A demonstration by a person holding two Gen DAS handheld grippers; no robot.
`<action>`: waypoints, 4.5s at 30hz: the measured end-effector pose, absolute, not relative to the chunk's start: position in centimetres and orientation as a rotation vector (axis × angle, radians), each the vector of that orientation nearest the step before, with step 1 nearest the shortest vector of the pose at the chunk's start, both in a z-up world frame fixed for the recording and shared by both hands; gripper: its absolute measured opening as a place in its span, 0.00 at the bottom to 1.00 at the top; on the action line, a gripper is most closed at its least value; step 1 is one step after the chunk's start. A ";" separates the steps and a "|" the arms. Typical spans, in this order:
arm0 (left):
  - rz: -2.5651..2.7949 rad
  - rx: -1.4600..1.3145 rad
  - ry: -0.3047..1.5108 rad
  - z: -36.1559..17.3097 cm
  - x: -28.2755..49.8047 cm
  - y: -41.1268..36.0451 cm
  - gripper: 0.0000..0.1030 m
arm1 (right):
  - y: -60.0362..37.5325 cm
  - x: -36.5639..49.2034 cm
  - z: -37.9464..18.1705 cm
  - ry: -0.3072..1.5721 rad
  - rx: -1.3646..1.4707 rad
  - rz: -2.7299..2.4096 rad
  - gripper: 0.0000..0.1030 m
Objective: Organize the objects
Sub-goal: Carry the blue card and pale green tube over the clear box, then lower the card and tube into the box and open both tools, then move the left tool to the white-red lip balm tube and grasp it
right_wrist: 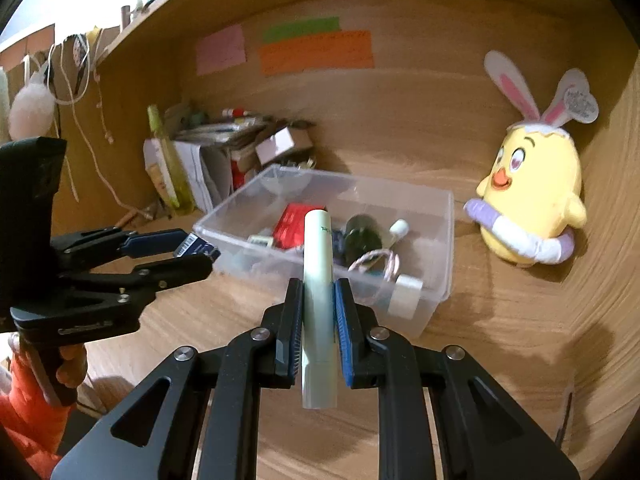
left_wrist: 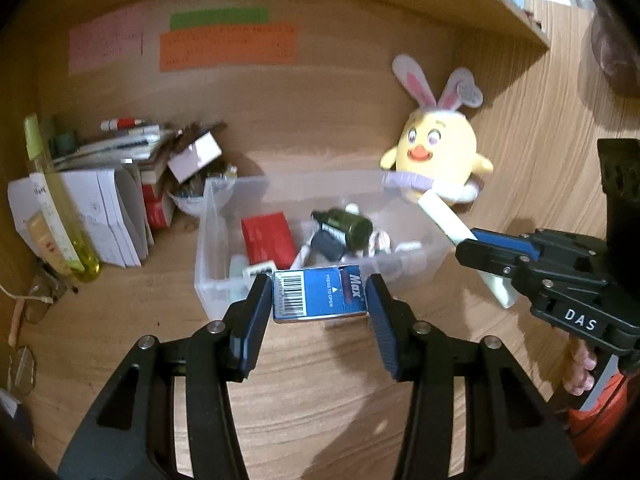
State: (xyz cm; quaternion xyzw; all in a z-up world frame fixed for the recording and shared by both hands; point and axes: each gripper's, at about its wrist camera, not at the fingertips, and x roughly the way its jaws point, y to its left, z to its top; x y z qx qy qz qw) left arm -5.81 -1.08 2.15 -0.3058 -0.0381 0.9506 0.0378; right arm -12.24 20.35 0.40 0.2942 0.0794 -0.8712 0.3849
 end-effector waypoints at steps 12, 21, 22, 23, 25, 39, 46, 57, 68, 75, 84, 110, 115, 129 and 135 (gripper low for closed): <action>2.968 -0.814 -0.127 5.4 -6.6 -1.6 0.47 | 20.6 -14.5 3.7 0.186 0.641 -2.298 0.14; 3.000 -0.793 -0.148 6.3 -8.7 -2.4 0.47 | 19.6 -17.2 4.5 0.183 0.624 -2.333 0.14; 3.001 -0.797 -0.152 6.2 -9.0 -2.5 0.47 | 19.4 -17.6 4.5 0.182 0.630 -2.334 0.14; 3.002 -0.799 -0.154 6.2 -9.1 -2.5 0.47 | 19.2 -18.0 4.4 0.181 0.636 -2.336 0.14; 3.005 -0.808 -0.159 6.1 -9.6 -2.7 0.47 | 18.8 -18.8 4.2 0.177 0.651 -2.340 0.14; 2.958 -0.970 -0.220 2.8 -14.4 -3.4 0.47 | 16.7 -22.8 1.0 0.181 0.773 -2.339 0.14; 2.922 -1.055 -0.240 0.6 -16.3 -3.6 0.47 | 15.3 -24.3 -1.6 0.246 0.864 -2.334 0.14; 2.883 -1.135 -0.220 -1.4 -17.5 -3.3 0.47 | 14.4 -24.3 -3.5 0.340 0.922 -2.337 0.14; 2.906 -1.128 -0.203 -0.7 -16.8 -3.1 0.55 | 13.8 -23.9 -3.8 0.354 0.937 -2.317 0.23; 2.942 -1.077 -0.221 0.8 -15.1 -3.4 0.72 | 14.5 -23.1 -2.5 0.331 0.893 -2.339 0.39; 2.991 -1.012 -0.177 2.5 -12.0 -3.8 0.80 | 16.6 -20.3 0.2 0.289 0.781 -2.371 0.58; 2.904 -1.177 -0.161 -2.7 -8.0 -4.3 0.80 | 15.2 -14.5 -7.8 0.364 1.032 -2.128 0.40; 2.872 -1.227 -0.178 -3.9 -7.9 -4.6 0.80 | 13.6 -15.1 -9.3 0.382 1.097 -2.103 0.24; 2.866 -1.325 -0.128 -5.6 -10.1 -3.4 0.80 | 14.9 -14.7 -8.0 0.363 1.035 -2.186 0.11; 2.886 -1.401 -0.104 -6.6 -11.4 -3.2 0.80 | 17.3 -16.2 -7.9 0.348 1.072 -2.263 0.11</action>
